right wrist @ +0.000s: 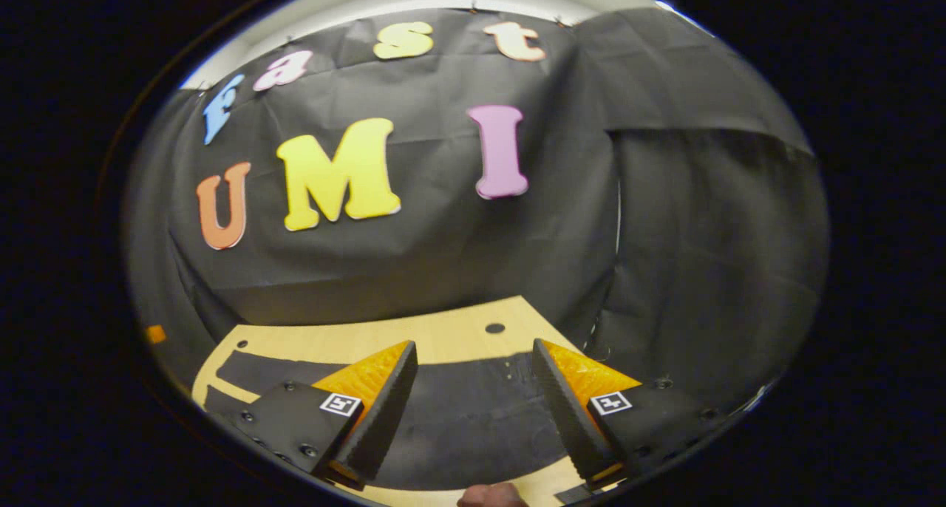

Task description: Grasp the waist and the cuffs of the jeans and fold them to make the two legs overlap; first hold the waist and fold one-third of the jeans toward the cuffs, then hold the cuffs and fold the remaining one-third in the same direction to finish folding.

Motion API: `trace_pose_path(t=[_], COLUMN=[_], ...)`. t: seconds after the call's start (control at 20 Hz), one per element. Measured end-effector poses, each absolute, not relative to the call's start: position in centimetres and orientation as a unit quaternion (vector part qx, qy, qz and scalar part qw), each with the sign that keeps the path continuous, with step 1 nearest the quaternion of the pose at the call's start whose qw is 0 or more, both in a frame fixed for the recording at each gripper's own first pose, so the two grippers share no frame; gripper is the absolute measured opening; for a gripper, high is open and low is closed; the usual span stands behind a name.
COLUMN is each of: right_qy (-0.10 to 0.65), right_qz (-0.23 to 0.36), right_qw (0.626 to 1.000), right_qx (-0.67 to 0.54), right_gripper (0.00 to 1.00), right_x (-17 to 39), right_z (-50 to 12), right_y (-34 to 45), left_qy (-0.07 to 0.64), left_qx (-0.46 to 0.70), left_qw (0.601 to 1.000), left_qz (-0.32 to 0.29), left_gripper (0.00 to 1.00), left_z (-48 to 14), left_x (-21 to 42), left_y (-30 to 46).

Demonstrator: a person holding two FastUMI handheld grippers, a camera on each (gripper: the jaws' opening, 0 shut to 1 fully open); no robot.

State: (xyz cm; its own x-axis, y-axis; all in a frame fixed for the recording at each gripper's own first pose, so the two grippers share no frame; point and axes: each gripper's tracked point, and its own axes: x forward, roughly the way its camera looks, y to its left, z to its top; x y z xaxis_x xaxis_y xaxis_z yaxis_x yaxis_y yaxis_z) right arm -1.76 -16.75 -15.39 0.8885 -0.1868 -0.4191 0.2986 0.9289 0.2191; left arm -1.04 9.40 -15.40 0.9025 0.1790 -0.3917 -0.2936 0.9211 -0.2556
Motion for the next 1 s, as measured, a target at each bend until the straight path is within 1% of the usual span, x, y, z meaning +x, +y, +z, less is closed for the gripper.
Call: trace_pose_path(t=[0.05,0.15,0.2,0.25,0.4,0.45,0.5,0.65,0.75,0.8,0.95,1.0], right_qy=[0.218,0.251,0.263,0.277,0.318,0.331,0.344,0.363,0.365,0.366,0.369,0.370], right_qz=[-0.137,-0.164,-0.178,-0.190,-0.205,-0.206,-0.206,-0.215,-0.227,-0.229,-0.226,-0.225], right_qw=[0.953,0.931,0.918,0.905,0.860,0.847,0.834,0.788,0.770,0.766,0.757,0.749], right_qx=[0.160,0.209,0.236,0.261,0.343,0.361,0.380,0.449,0.473,0.476,0.490,0.501], right_gripper=[0.99,0.94,1.00,0.98,0.98,1.00,0.98,0.98,0.98,0.98,0.98,0.98], right_x=[-2.6,-4.4,-5.3,-6.2,-8.6,-9.4,-10.3,-11.7,-12.2,-12.3,-12.2,-12.3], right_z=[-17.0,-20.1,-21.7,-23.2,-27.6,-29.1,-30.4,-32.8,-34.0,-34.3,-34.2,-34.4], right_y=[-18.0,-20.5,-21.4,-22.1,-21.8,-21.8,-21.5,-20.8,-20.6,-20.6,-20.4,-20.3], left_qy=[0.201,0.234,0.250,0.265,0.291,0.294,0.298,0.308,0.317,0.321,0.315,0.313], left_qx=[-0.183,-0.250,-0.291,-0.342,-0.473,-0.508,-0.536,-0.590,-0.609,-0.613,-0.627,-0.630], left_qw=[0.952,0.925,0.906,0.881,0.797,0.771,0.748,0.696,0.674,0.667,0.662,0.662], left_qz=[0.140,0.166,0.178,0.192,0.240,0.246,0.253,0.267,0.273,0.275,0.264,0.259], left_gripper=[0.97,0.97,0.97,0.99,0.99,0.99,0.99,0.99,0.99,0.99,0.98,1.00], left_z=[-17.2,-20.7,-22.3,-24.2,-28.8,-29.7,-30.4,-31.9,-33.7,-34.7,-34.4,-34.5], left_x=[-1.6,-3.2,-4.3,-5.1,-7.5,-8.1,-8.7,-10.0,-9.9,-9.8,-7.8,-7.2], left_y=[10.6,12.7,13.3,13.5,13.8,13.4,12.9,11.3,11.9,11.7,11.8,11.7])
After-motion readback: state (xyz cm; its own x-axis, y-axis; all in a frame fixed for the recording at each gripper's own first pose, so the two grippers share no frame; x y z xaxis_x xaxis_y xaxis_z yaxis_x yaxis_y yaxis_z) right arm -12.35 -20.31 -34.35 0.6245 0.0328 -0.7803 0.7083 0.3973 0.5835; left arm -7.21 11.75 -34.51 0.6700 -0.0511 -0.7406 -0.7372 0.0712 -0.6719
